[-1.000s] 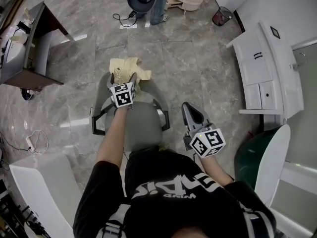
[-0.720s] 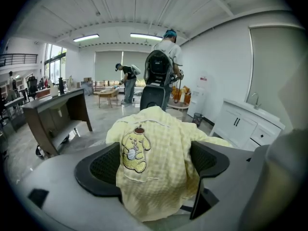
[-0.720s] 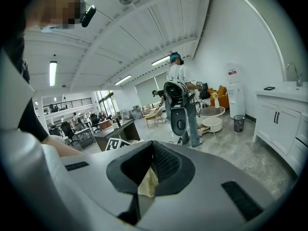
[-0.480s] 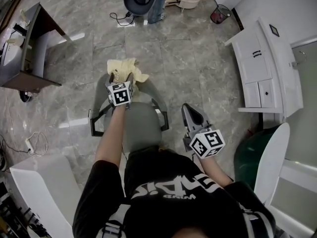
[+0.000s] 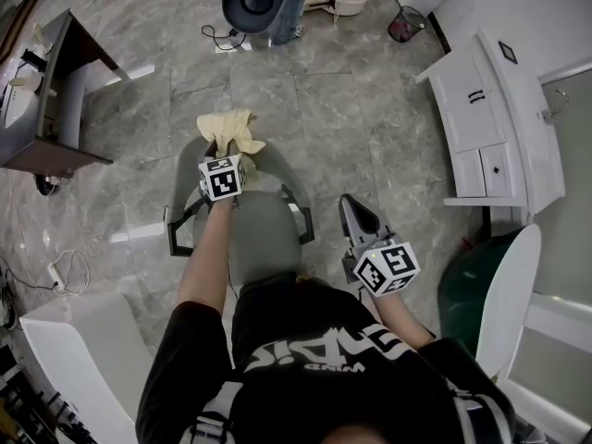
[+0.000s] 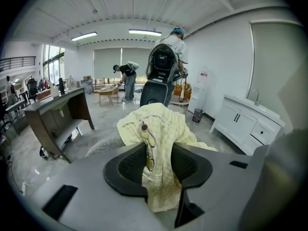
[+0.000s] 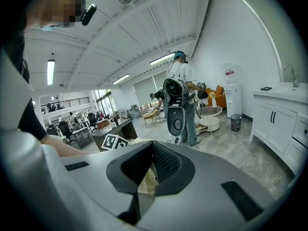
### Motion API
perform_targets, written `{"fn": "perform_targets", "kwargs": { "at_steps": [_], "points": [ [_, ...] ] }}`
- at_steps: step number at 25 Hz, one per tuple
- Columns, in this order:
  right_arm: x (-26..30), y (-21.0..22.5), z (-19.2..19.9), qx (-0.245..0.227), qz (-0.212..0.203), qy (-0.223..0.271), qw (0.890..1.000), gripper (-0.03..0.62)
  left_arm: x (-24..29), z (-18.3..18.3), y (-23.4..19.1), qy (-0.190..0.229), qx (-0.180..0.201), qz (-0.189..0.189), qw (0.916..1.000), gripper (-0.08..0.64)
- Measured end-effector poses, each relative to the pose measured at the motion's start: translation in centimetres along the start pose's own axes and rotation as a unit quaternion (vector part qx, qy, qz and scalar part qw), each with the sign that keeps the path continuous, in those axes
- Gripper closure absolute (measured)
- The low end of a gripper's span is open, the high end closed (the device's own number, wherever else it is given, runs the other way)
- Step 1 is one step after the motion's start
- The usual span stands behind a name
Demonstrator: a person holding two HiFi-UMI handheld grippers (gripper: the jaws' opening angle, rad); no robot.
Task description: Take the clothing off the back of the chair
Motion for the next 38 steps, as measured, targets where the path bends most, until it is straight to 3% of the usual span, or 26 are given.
{"fn": "perform_targets", "kwargs": {
  "at_steps": [6,15,19,25,38],
  "points": [
    [0.1,-0.4,0.0,0.002,-0.008,0.003,1.000,0.578,-3.0,-2.6,-0.4,0.035,-0.001,0.007,0.9994,0.410],
    [-0.3,-1.2,0.0,-0.005,-0.036,0.012,0.999,0.578,-11.0,-10.0,-1.4,0.115,0.008,0.001,0.9933,0.410],
    [-1.1,-1.3,0.0,-0.006,-0.048,0.016,0.999,0.578,-14.4,-11.0,-1.1,0.130,0.000,-0.006,0.9914,0.408],
    [-3.5,-1.8,0.9,-0.013,-0.067,0.021,0.997,0.578,-19.8,-8.8,0.4,0.140,-0.007,-0.017,0.9899,0.408],
    [-12.4,-2.4,4.3,-0.036,-0.131,0.009,0.991,0.578,-33.5,-0.5,8.5,0.131,-0.042,-0.040,0.9896,0.408]
  ]
}}
Point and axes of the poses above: the fingertips, and each gripper's own axes: x forward along the fingers, y to its right, z out of its underside, the point moved 5 cm from there along -x, backward along the fingers, and after that the axes turned 9 degrees about x, right-handed, at the moved point
